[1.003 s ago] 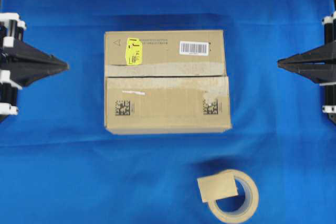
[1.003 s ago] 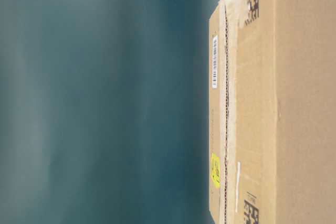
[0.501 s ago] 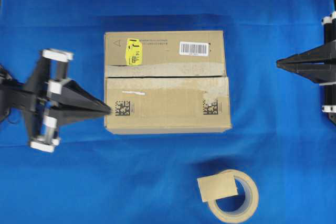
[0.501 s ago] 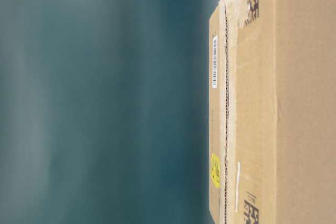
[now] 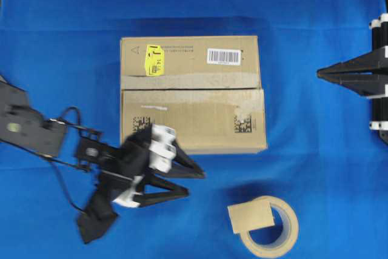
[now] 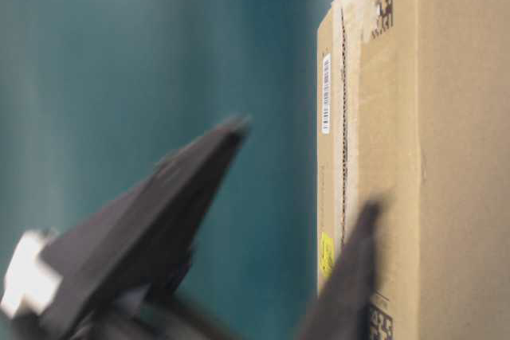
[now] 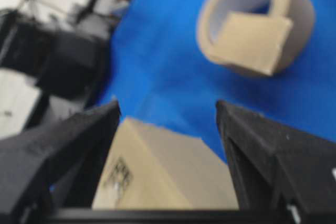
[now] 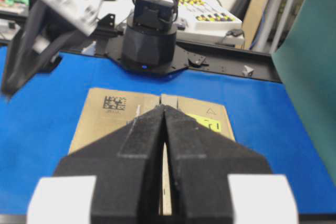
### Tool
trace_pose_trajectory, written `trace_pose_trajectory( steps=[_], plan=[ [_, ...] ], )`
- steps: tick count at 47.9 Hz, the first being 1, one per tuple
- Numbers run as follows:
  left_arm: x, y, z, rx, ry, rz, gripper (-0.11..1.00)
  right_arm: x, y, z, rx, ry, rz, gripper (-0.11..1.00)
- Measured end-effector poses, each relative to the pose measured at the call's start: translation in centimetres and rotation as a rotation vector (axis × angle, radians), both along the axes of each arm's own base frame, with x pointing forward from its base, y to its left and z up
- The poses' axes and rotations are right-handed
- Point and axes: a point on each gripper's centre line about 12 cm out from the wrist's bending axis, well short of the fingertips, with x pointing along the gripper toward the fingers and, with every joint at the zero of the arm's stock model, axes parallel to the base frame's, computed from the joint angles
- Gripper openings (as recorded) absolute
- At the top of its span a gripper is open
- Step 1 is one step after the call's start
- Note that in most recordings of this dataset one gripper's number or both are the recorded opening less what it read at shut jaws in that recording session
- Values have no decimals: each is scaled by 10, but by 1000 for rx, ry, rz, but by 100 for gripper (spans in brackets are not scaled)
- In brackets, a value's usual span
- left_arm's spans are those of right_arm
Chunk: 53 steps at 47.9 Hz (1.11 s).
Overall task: Apply tape along the seams of the closed cardboard box to seal it securely.
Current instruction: 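Move the left gripper down toward the tape roll's loose strip, then pinch the loose tan tape strip end with the left gripper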
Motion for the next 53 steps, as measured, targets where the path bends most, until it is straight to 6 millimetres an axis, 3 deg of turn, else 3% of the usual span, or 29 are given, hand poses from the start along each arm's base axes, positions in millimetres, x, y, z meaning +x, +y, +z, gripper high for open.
trace_pose_trajectory(
  steps=[5, 15, 28, 46, 53],
  plan=[
    [22, -11, -19, 92, 11, -39, 57, 0, 0, 0, 0, 0, 0, 0],
    [58, -25, -63, 210, 68, -86, 57, 1, 0, -1, 0, 3, 0, 0],
    [79, -33, -101, 246, 118, -103, 56, 1, 0, -1, 0, 6, 0, 0],
    [78, -42, -105, 253, 109, -124, 54, 3, 0, -4, -1, 15, 0, 0],
    [78, -44, -104, 251, 102, -126, 36, 4, 0, -5, -1, 21, 0, 0]
  ],
)
